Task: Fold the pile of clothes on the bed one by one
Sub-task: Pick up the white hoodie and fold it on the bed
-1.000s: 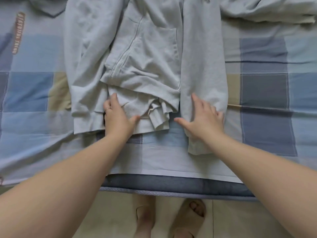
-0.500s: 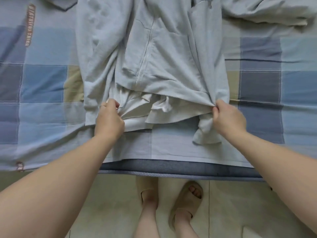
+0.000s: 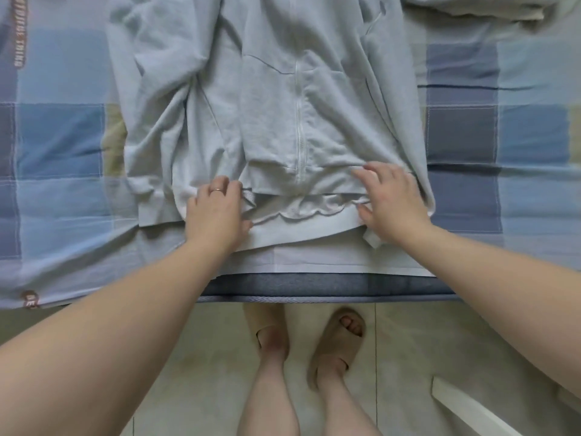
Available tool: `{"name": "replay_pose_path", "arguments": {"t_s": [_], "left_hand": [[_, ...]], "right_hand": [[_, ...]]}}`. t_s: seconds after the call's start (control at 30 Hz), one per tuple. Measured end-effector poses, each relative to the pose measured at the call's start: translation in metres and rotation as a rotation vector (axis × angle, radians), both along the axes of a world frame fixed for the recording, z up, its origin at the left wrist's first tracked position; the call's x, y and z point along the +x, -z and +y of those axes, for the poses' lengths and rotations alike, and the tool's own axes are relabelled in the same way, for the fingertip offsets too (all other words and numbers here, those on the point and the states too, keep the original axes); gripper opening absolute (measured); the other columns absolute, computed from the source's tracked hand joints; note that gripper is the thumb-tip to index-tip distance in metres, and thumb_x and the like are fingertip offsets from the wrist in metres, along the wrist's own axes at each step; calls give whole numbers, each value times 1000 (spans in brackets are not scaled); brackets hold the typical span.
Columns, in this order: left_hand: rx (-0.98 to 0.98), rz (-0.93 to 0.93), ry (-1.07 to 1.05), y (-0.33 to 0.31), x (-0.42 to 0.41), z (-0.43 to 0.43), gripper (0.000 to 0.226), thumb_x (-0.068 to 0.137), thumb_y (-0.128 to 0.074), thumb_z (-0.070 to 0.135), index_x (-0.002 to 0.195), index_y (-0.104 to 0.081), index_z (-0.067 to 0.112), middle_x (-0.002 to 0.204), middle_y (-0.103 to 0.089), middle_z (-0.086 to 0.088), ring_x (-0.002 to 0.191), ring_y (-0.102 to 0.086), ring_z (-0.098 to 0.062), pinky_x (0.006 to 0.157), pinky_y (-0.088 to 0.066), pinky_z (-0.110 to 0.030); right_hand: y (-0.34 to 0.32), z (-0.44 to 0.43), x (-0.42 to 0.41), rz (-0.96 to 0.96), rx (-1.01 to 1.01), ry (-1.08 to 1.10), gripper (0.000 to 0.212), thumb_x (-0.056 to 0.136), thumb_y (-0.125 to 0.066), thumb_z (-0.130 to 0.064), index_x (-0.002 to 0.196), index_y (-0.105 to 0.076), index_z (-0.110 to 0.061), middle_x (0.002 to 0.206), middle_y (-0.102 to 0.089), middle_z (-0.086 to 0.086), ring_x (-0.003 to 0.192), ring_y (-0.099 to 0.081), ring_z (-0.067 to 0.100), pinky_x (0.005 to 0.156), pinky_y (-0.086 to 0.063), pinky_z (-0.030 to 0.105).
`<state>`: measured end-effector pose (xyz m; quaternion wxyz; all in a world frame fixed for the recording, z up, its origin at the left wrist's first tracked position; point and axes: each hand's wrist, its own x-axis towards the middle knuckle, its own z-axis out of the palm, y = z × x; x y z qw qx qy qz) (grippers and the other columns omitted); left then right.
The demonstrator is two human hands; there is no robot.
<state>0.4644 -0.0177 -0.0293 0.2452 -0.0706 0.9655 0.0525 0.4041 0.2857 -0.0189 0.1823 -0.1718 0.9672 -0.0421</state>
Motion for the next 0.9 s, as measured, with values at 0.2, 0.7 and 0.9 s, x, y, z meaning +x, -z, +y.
{"name": "replay_pose_path", "arguments": {"t_s": [0.2, 0.7, 0.9], "left_hand": [[-18, 72, 22, 35, -4, -14, 43, 84, -53, 0, 123, -44, 14, 121, -49, -13, 109, -48, -38, 85, -36, -45], [-208, -185, 143, 3, 60, -87, 13, 97, -44, 5, 100, -49, 17, 106, -58, -12, 102, -48, -33, 80, -34, -42], [-210, -239, 81, 6, 81, -93, 24, 90, -47, 1, 108, -56, 15, 108, -59, -12, 105, -51, -35, 79, -40, -40]], "right_hand": [[52, -47, -22, 38, 214, 13, 37, 89, -59, -21, 126, -55, -22, 126, -51, 12, 110, -51, 37, 88, -37, 46], [-3, 36, 8, -152, 220, 52, 11, 90, -49, -10, 82, -43, -15, 77, -54, 6, 73, -51, 35, 55, -38, 35], [-6, 40, 33, -187, 148, 26, 14, 91, -52, -11, 80, -43, -14, 70, -49, 4, 68, -49, 34, 53, -37, 35]]}}
